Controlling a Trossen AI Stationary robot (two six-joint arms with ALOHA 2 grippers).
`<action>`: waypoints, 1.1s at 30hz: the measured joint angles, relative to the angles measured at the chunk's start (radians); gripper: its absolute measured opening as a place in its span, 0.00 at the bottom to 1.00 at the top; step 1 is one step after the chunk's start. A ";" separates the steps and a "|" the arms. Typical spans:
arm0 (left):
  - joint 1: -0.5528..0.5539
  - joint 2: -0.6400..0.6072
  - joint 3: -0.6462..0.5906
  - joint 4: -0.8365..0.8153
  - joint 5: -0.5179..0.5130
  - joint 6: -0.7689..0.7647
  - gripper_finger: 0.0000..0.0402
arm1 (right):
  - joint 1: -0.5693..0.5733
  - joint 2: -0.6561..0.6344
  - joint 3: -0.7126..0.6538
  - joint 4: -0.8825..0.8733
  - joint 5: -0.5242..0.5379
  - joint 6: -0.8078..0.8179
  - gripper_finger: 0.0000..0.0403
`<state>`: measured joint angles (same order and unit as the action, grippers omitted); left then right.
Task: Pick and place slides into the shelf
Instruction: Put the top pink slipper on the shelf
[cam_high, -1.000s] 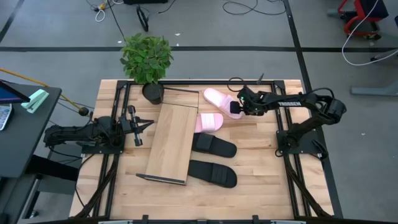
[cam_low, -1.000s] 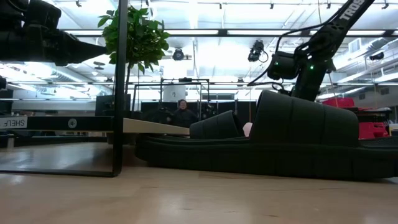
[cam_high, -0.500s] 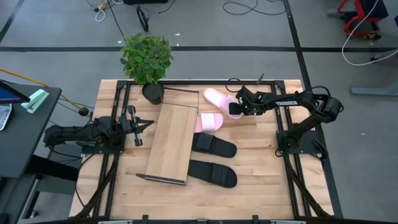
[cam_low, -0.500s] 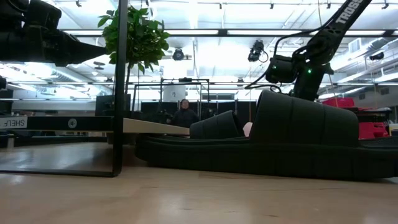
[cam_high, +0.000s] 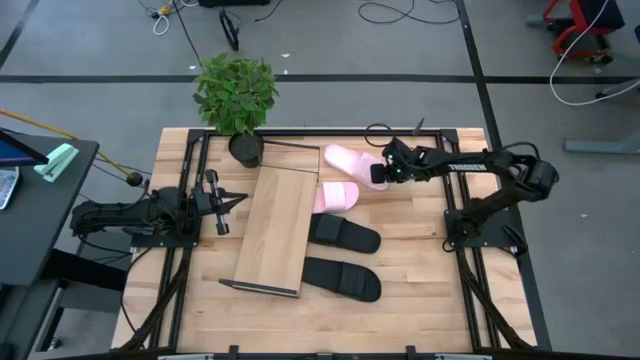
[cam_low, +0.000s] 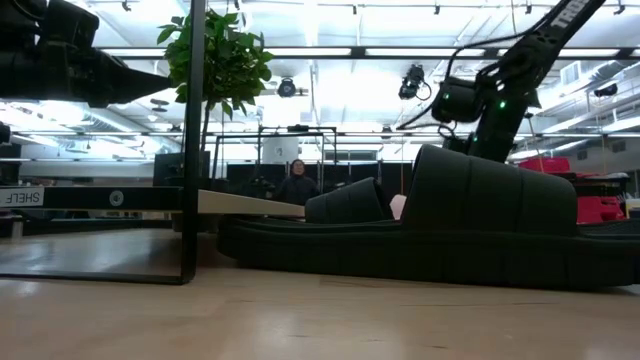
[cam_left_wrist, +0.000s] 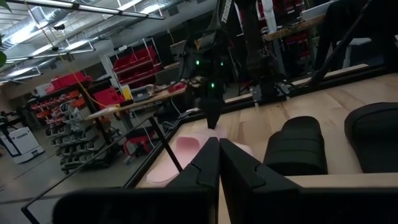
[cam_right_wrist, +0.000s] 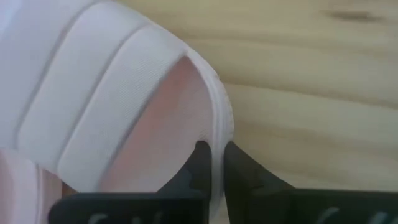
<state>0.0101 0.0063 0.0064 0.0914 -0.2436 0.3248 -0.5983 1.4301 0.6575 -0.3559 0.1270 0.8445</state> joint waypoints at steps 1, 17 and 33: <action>0.000 0.000 0.000 -0.002 0.000 0.000 0.03 | 0.000 -0.022 0.000 -0.015 0.006 -0.007 0.05; 0.000 0.000 0.000 -0.002 0.000 0.002 0.04 | 0.072 -0.547 -0.001 -0.212 0.194 0.001 0.05; 0.000 0.000 0.000 -0.002 0.000 0.003 0.06 | 0.337 -0.715 -0.001 0.074 0.207 0.079 0.05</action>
<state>0.0101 0.0063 0.0063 0.0895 -0.2440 0.3280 -0.2614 0.7155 0.6563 -0.2818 0.3338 0.9234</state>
